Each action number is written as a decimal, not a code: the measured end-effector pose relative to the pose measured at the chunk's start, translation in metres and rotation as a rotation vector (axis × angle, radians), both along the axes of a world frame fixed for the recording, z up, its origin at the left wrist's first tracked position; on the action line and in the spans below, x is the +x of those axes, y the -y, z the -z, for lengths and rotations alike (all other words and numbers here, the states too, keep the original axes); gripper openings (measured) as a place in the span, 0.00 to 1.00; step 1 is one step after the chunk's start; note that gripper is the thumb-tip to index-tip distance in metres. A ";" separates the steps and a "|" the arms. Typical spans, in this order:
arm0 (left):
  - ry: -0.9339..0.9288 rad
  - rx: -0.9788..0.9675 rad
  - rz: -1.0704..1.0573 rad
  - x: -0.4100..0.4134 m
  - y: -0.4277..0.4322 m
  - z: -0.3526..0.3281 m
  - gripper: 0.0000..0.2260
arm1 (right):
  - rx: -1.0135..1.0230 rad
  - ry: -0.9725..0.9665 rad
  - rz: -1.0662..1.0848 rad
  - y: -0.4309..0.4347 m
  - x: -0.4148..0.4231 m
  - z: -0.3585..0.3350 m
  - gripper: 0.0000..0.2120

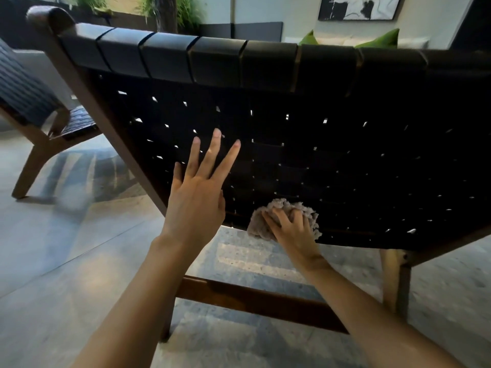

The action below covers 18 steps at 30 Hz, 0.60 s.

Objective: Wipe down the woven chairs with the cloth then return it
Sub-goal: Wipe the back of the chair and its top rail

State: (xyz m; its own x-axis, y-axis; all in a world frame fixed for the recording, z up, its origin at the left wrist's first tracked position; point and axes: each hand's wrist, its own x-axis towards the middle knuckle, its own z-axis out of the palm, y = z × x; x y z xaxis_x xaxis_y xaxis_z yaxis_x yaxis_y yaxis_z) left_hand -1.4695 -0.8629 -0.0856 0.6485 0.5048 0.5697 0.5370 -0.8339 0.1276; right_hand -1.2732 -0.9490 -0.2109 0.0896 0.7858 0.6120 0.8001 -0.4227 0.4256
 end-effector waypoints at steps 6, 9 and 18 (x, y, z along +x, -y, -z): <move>-0.033 0.025 -0.005 -0.006 -0.003 -0.002 0.39 | -0.284 -0.211 0.070 -0.001 -0.005 -0.001 0.37; -0.016 0.017 -0.035 -0.012 0.000 -0.004 0.39 | -0.234 -0.199 -0.004 0.015 -0.016 -0.015 0.33; 0.080 -0.140 -0.179 -0.059 0.015 -0.011 0.37 | 0.470 0.088 -0.458 0.011 -0.073 -0.132 0.25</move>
State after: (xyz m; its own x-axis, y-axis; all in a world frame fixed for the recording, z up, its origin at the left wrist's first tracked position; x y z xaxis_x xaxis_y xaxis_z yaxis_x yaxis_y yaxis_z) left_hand -1.5285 -0.8780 -0.0746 0.4968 0.6855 0.5322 0.6584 -0.6972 0.2834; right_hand -1.3460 -0.9599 -0.0792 -0.2563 0.3796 0.8889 0.9137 -0.2049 0.3509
